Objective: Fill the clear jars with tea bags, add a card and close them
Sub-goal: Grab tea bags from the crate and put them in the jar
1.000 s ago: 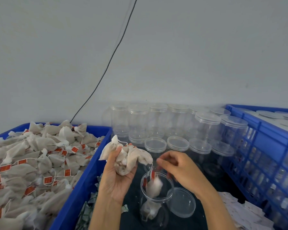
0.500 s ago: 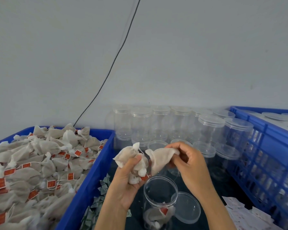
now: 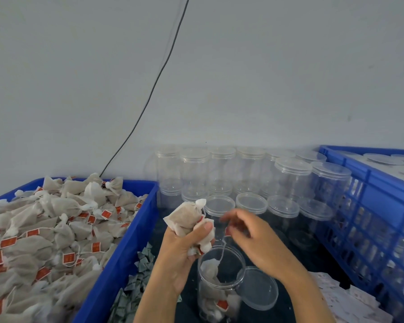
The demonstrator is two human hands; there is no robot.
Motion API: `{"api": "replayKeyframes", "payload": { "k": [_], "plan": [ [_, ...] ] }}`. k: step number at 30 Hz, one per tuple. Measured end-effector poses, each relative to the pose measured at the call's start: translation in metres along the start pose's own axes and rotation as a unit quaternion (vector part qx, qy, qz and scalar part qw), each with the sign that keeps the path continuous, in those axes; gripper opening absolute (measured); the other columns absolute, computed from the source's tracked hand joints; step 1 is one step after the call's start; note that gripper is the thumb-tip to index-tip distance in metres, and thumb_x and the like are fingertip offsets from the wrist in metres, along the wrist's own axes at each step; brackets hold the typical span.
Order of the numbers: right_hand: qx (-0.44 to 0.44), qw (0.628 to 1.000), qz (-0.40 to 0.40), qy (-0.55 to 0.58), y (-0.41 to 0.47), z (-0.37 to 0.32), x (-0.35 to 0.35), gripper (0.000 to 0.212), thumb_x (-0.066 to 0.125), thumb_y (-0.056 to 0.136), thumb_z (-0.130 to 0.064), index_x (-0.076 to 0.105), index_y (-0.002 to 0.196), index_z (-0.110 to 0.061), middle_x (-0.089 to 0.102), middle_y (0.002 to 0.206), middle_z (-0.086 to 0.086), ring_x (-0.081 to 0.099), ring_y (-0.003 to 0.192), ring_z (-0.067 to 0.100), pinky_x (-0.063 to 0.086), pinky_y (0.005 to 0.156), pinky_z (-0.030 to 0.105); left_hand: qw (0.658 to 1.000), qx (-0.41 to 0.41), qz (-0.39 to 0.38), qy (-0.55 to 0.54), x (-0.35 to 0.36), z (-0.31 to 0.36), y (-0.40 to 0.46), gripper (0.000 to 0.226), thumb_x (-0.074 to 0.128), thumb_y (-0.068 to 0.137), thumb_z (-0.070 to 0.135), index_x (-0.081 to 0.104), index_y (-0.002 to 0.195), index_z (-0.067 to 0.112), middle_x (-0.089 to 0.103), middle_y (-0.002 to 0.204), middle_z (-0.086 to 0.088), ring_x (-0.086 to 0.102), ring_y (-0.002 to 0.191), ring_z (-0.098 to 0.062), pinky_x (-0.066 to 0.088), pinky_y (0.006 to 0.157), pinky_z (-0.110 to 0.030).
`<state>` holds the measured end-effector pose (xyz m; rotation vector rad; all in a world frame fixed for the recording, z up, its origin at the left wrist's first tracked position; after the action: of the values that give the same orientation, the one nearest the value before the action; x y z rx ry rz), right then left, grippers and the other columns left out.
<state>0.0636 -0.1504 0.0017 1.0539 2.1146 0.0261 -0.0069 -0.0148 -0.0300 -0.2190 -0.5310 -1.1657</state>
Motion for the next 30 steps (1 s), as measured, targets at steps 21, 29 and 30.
{"api": "replayKeyframes", "payload": {
  "k": [21, 29, 30],
  "plan": [
    [-0.081, 0.971, 0.213, 0.070, -0.004, -0.018, -0.018, 0.022, 0.056, 0.095, -0.013, 0.051, 0.099, -0.034, 0.065, 0.081, -0.006, 0.061, 0.068, 0.013, 0.052, 0.055, 0.026, 0.996, -0.031, 0.020, -0.083, 0.010, -0.002, -0.004, 0.042, 0.061, 0.082, 0.018, 0.055, 0.123, 0.009, 0.069, 0.111, -0.021, 0.070, 0.095, -0.040, 0.061, 0.067, -0.046],
    [-0.026, 0.999, 0.022, -0.023, -0.006, -0.011, -0.010, 0.009, 0.062, 0.092, -0.023, 0.060, 0.089, -0.032, 0.066, 0.087, -0.015, 0.062, 0.084, -0.006, 0.050, 0.074, 0.013, 0.995, -0.007, 0.070, -0.064, -0.007, 0.005, -0.001, 0.051, 0.062, 0.076, 0.031, 0.056, 0.122, 0.010, 0.073, 0.104, -0.014, 0.073, 0.085, -0.031, 0.057, 0.053, -0.028],
    [-0.015, 0.999, -0.002, -0.031, -0.006, -0.009, -0.006, 0.008, 0.062, 0.092, -0.025, 0.061, 0.090, -0.033, 0.066, 0.087, -0.016, 0.061, 0.084, -0.009, 0.048, 0.073, 0.010, 0.996, -0.003, 0.075, -0.056, -0.009, 0.005, -0.001, 0.051, 0.062, 0.076, 0.032, 0.056, 0.121, 0.010, 0.073, 0.101, -0.013, 0.073, 0.081, -0.029, 0.055, 0.050, -0.026]
  ]
}}
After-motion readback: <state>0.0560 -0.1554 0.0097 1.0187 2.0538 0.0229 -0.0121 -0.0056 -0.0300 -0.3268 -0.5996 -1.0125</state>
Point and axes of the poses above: each hand's wrist, its own y-axis towards the middle knuckle, its own x-axis out of the palm, z = x × y, the point moved 5 cm from there along y, towards the middle knuckle
